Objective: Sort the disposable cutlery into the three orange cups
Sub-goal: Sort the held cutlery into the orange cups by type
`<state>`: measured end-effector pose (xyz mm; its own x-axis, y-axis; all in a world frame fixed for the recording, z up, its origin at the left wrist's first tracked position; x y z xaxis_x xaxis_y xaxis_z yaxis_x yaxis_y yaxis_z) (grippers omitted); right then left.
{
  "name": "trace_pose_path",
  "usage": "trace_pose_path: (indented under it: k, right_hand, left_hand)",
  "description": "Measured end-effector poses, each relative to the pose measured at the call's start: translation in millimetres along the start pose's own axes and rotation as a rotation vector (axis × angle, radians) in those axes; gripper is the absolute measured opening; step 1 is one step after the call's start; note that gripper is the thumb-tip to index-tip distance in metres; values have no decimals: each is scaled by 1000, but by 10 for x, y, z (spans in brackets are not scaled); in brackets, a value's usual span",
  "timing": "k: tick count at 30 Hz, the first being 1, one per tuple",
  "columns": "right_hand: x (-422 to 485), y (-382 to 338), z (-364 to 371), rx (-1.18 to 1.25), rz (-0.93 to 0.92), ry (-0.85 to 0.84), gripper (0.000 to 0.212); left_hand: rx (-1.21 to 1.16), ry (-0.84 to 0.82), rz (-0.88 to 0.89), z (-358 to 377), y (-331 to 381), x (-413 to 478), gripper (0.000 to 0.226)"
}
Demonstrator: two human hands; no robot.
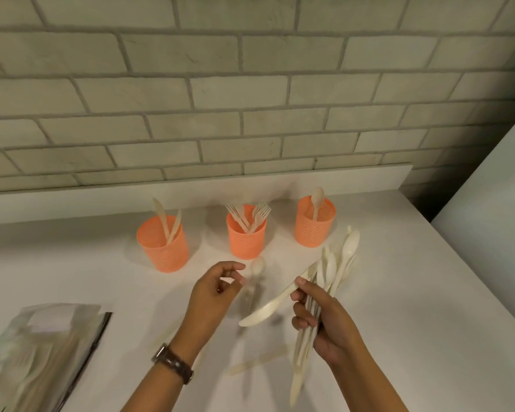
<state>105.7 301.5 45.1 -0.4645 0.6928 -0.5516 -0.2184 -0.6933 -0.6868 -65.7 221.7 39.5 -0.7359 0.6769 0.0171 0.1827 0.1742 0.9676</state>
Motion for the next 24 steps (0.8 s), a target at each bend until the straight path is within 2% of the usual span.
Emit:
trace_pose_path:
  k: [3, 6, 10, 15, 20, 24]
  right_hand:
    - [-23, 131, 145, -50, 122, -46, 14]
    - [-21, 296, 292, -93, 216, -102, 15]
    - [-43, 417, 425, -182, 215, -170, 20]
    - [-73, 454, 499, -291, 113, -189, 30]
    - [-84, 446, 453, -337, 40, -170, 41]
    - [-86, 408, 411, -339, -11, -149, 47]
  left_hand:
    - [-55, -115, 141, -4, 148, -276, 32]
    - [-108, -225, 304, -19, 318, -436, 24]
    - [-86, -164, 481, -264, 440, -506, 19]
    - [-168, 136, 228, -781, 581, -217, 31]
    - [-120, 217, 133, -1310, 486, 373, 16]
    - [-76, 324, 101, -1540, 357, 827, 22]
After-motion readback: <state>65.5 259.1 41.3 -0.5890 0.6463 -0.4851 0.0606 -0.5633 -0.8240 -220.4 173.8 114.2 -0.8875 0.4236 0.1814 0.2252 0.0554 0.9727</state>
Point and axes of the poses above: each hand's wrist, its own x-axis towards the middle knuckle, its own z-axis out of the palm, y = z × x, the point moved 5 cm from there along x, towards the middle knuckle, and after that the axes turned 9 degrees about y, right-handed, at the moved point
